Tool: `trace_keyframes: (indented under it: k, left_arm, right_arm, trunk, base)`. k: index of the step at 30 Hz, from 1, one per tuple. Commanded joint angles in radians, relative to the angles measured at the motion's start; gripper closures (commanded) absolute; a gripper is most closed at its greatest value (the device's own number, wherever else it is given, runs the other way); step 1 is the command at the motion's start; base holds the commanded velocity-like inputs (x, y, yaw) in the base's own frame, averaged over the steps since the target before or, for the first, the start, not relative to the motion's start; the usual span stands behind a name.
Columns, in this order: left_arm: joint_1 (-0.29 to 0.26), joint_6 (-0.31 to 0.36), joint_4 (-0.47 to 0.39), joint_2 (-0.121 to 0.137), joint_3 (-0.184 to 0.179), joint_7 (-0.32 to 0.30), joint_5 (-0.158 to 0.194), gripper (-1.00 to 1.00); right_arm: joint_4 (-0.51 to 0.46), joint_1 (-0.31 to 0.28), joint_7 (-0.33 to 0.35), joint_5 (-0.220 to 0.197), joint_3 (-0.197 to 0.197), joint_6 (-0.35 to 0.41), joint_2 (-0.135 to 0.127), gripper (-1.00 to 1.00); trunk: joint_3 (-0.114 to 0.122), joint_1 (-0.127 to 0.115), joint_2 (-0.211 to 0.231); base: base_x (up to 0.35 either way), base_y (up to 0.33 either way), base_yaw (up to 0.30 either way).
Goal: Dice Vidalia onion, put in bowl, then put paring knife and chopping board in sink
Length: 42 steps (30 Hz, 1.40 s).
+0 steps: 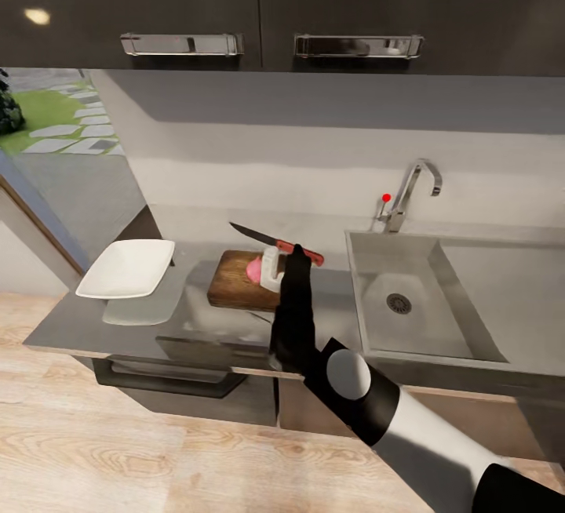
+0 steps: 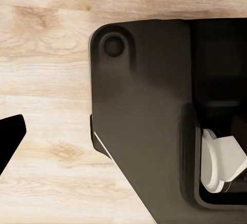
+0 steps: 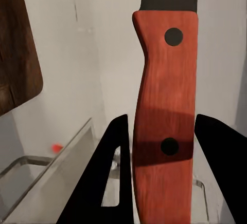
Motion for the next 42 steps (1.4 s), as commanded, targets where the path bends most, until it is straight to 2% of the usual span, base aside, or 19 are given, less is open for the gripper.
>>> trace_keyframes:
  k: [1, 14, 39, 42]
  left_arm:
    - [0.001, -0.002, -0.002, 0.0, -0.009, 0.004, 0.009, -1.0]
    - [0.0, -0.002, -0.002, 0.0, -0.009, 0.004, 0.009, -1.0]
    - [0.001, -0.002, -0.002, 0.0, -0.009, 0.004, 0.009, -1.0]
    - [0.001, -0.002, -0.002, 0.0, -0.009, 0.004, 0.009, -1.0]
  right_arm:
    - [0.002, 0.001, 0.011, 0.012, 0.002, 0.004, 0.003, 1.0]
    - [0.062, 0.017, 0.01, 0.011, 0.002, 0.002, 0.037, 1.0]
    - [0.088, 0.021, 0.009, -0.003, 0.002, 0.0, 0.046, 1.0]
    - [0.112, 0.022, -0.012, -0.012, 0.002, 0.0, 0.047, 1.0]
  trunk:
    - [-0.001, 0.001, -0.002]
    - [-0.001, 0.001, -0.002]
    - [-0.001, 0.001, -0.002]
    - [-0.001, 0.001, -0.002]
  base:
    - [0.0, -0.003, 0.0]
    - [0.0, 0.0, 0.0]
    - [0.0, 0.0, 0.0]
    - [0.0, 0.0, 0.0]
